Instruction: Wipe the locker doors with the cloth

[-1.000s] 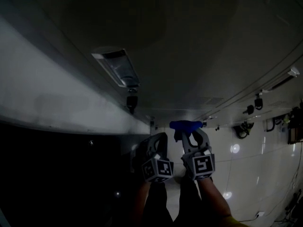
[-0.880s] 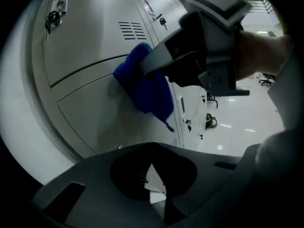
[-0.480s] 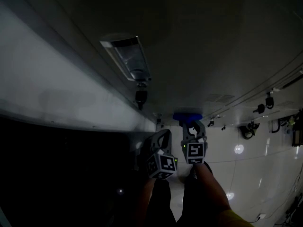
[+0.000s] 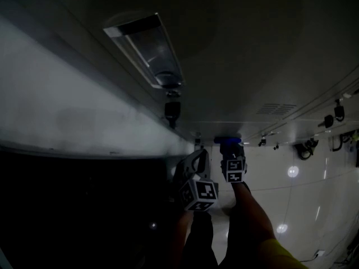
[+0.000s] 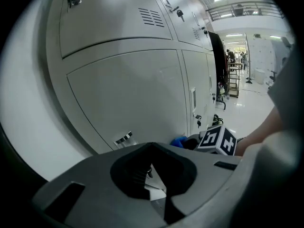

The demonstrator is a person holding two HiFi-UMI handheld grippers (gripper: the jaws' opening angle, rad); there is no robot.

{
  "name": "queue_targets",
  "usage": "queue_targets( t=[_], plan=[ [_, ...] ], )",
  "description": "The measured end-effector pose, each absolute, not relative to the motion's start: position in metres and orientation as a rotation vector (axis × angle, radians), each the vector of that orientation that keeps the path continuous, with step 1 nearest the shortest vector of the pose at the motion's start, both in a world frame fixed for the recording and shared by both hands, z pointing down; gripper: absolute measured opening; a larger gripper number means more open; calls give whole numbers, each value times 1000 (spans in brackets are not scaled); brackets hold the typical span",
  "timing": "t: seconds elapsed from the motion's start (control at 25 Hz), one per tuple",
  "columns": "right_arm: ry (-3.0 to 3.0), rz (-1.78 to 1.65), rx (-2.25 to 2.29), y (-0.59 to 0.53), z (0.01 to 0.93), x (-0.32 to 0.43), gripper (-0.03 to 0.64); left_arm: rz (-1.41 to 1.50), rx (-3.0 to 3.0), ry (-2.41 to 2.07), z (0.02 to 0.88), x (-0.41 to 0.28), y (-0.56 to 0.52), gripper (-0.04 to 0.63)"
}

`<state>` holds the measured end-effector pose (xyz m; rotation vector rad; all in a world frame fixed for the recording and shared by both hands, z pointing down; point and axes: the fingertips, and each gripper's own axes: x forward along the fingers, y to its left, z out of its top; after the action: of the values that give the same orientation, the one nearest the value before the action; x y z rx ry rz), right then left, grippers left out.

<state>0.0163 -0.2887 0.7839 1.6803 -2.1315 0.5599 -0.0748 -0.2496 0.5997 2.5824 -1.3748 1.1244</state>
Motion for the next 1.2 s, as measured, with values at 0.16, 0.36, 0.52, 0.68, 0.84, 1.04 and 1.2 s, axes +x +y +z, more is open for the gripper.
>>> queue_targets(
  t=[0.16,0.36,0.52,0.68,0.84,1.04,1.2],
  plan=[
    [-2270,355,1702,-274,668,0,69,1122,2572,-1375,602,-78,-249,5],
    [-2533,150,1735,-267,480,-25,71,1122,2546,-1391,598,-89,-251,5],
    [-2543,86,1751,-287,438,-35,69,1085,2531,-1372,594,-93,-245,5],
    [-2522,126,1685,-291,487,-44,69,1036,2513,-1375,593,-96,-242,5],
    [-2396,247,1676,-295,604,-49,69,1055,2510,-1365,599,-96,-241,5],
    [-2294,522,1601,-298,737,-51,70,1052,2510,-1333,603,-94,-241,5],
    [-2267,605,1549,-301,779,-58,70,1077,2512,-1325,606,-93,-241,5]
  ],
)
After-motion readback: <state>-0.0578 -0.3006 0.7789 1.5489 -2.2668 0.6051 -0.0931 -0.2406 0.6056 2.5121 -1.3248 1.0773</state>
